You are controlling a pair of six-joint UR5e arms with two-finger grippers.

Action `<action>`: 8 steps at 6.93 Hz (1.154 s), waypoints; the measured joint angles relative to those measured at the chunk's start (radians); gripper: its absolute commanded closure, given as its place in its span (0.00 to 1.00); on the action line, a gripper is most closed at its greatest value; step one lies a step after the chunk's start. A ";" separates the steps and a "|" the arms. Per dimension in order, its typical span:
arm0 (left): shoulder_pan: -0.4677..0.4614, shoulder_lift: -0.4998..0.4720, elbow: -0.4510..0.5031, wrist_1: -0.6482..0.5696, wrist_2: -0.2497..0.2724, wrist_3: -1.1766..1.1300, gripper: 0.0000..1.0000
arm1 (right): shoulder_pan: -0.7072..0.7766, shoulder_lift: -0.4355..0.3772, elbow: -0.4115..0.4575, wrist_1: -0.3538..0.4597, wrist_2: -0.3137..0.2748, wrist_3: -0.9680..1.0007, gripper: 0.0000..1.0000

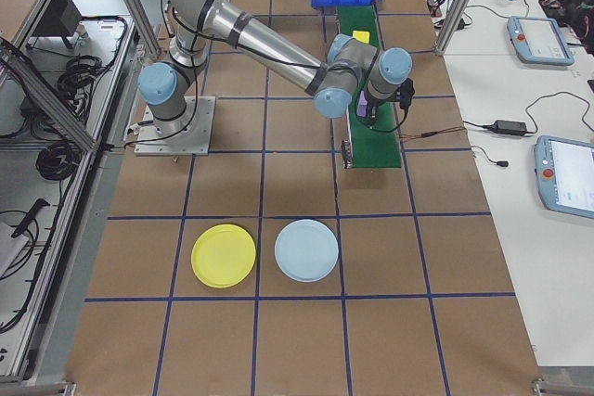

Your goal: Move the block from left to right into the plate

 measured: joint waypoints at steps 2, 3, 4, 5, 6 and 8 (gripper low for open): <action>0.001 0.000 0.000 0.001 -0.002 -0.001 0.00 | 0.000 0.007 -0.001 -0.017 0.009 -0.002 0.00; 0.001 0.000 0.000 0.002 -0.002 -0.001 0.00 | 0.000 0.012 -0.001 -0.026 0.010 0.000 0.00; 0.002 0.000 0.000 0.004 -0.002 -0.001 0.00 | 0.000 0.015 -0.001 -0.032 0.011 0.003 0.00; 0.003 0.000 0.000 0.006 -0.003 -0.001 0.00 | 0.000 0.017 0.000 -0.036 0.011 0.004 0.00; 0.003 0.000 0.000 0.007 -0.003 -0.001 0.00 | 0.000 0.017 0.001 -0.037 0.011 0.004 0.00; 0.004 0.000 0.001 0.009 -0.003 -0.001 0.00 | 0.000 0.019 0.002 -0.038 0.011 0.004 0.00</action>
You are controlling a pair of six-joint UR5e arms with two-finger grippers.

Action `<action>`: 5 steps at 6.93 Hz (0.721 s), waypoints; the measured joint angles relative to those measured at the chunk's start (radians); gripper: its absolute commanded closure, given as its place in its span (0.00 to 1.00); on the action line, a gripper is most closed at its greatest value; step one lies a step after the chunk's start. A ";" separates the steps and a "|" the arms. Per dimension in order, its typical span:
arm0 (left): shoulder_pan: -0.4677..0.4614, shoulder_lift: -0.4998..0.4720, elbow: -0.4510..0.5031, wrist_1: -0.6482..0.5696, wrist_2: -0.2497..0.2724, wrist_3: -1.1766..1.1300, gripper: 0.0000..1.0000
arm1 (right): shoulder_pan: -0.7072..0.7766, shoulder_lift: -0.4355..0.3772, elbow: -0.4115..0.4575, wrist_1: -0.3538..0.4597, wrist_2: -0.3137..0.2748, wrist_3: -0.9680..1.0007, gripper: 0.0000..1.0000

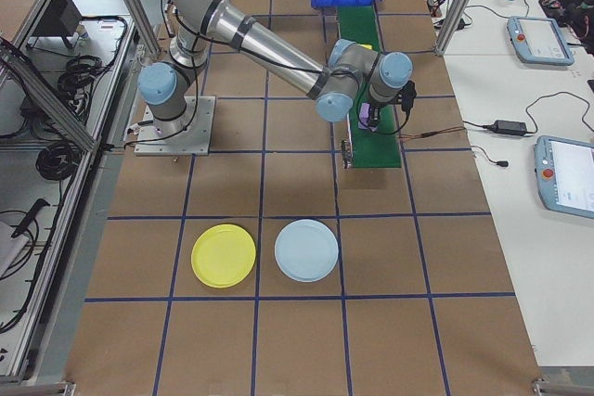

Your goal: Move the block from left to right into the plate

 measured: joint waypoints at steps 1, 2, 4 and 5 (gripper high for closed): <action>0.000 0.000 -0.001 0.001 0.000 0.000 0.00 | 0.000 0.001 0.001 0.000 0.000 0.000 0.01; 0.001 0.000 -0.003 0.001 0.001 0.000 0.00 | 0.000 0.002 0.005 0.000 -0.002 0.000 0.05; 0.003 0.000 -0.005 0.002 0.000 -0.001 0.00 | 0.000 0.005 0.016 0.000 -0.010 -0.002 0.46; 0.004 0.000 -0.005 0.002 -0.001 -0.001 0.00 | 0.000 0.007 0.017 0.000 -0.013 -0.005 0.76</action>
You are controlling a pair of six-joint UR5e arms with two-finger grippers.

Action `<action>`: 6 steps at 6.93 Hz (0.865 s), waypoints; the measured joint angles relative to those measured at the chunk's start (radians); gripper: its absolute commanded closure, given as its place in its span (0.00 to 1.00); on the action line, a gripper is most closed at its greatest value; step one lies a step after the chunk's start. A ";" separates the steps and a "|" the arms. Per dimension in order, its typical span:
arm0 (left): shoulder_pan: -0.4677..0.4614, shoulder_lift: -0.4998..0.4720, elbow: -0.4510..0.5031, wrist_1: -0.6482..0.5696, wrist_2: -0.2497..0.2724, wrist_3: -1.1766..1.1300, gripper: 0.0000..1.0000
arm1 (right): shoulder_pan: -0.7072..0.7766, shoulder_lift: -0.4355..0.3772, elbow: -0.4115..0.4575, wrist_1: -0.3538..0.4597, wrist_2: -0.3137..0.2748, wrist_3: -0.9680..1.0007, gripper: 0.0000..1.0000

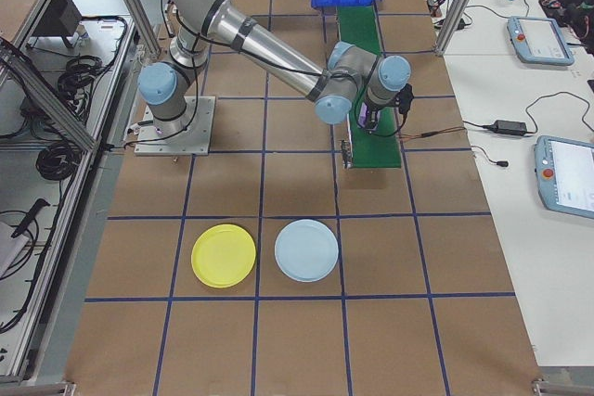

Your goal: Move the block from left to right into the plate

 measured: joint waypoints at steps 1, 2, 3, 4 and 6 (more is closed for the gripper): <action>0.000 0.000 -0.001 0.000 0.000 0.000 0.00 | 0.000 -0.001 -0.002 0.000 -0.013 -0.003 0.82; 0.000 0.000 0.000 0.002 0.001 0.000 0.00 | 0.000 -0.006 -0.009 0.001 -0.038 -0.004 0.82; 0.000 0.000 0.002 0.002 0.001 0.001 0.00 | -0.004 -0.013 -0.020 0.006 -0.071 -0.009 0.84; 0.000 0.000 0.003 0.003 0.001 0.001 0.00 | -0.023 -0.026 -0.031 0.016 -0.120 -0.044 0.85; 0.001 0.000 0.004 0.004 0.002 0.001 0.00 | -0.149 -0.049 -0.037 0.033 -0.213 -0.256 0.84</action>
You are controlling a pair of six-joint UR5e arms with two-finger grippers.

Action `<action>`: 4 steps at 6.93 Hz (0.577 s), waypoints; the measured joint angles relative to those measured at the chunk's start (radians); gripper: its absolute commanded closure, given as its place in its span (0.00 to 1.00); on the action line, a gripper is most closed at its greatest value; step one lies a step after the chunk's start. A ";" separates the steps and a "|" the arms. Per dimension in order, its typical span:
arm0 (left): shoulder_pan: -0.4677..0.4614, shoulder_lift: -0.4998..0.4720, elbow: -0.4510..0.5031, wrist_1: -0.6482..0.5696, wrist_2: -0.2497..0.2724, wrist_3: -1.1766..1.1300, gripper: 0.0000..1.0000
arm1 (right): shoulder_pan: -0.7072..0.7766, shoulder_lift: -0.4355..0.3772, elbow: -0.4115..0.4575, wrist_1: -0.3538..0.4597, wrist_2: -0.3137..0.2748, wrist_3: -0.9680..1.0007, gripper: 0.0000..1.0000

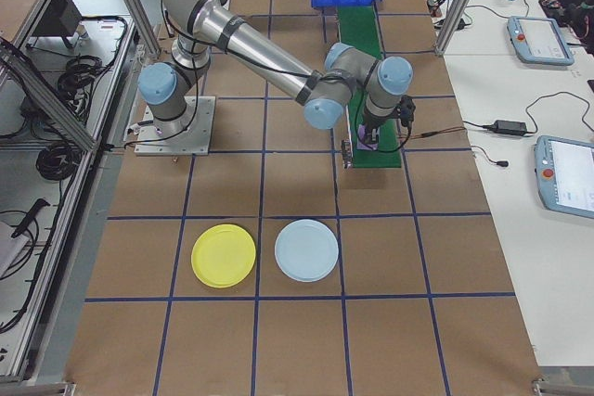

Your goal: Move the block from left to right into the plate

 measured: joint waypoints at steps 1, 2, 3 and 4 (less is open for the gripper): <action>0.000 0.000 0.001 0.000 0.001 0.000 0.00 | -0.093 -0.003 0.003 0.011 -0.018 -0.111 0.81; -0.001 0.001 0.001 0.000 0.001 -0.001 0.00 | -0.198 -0.002 0.007 0.040 -0.023 -0.204 0.81; -0.001 0.000 0.002 0.000 0.001 -0.001 0.00 | -0.303 0.001 0.014 0.069 -0.024 -0.304 0.81; -0.001 0.000 0.002 0.000 0.001 -0.001 0.00 | -0.398 0.015 0.018 0.077 -0.028 -0.410 0.81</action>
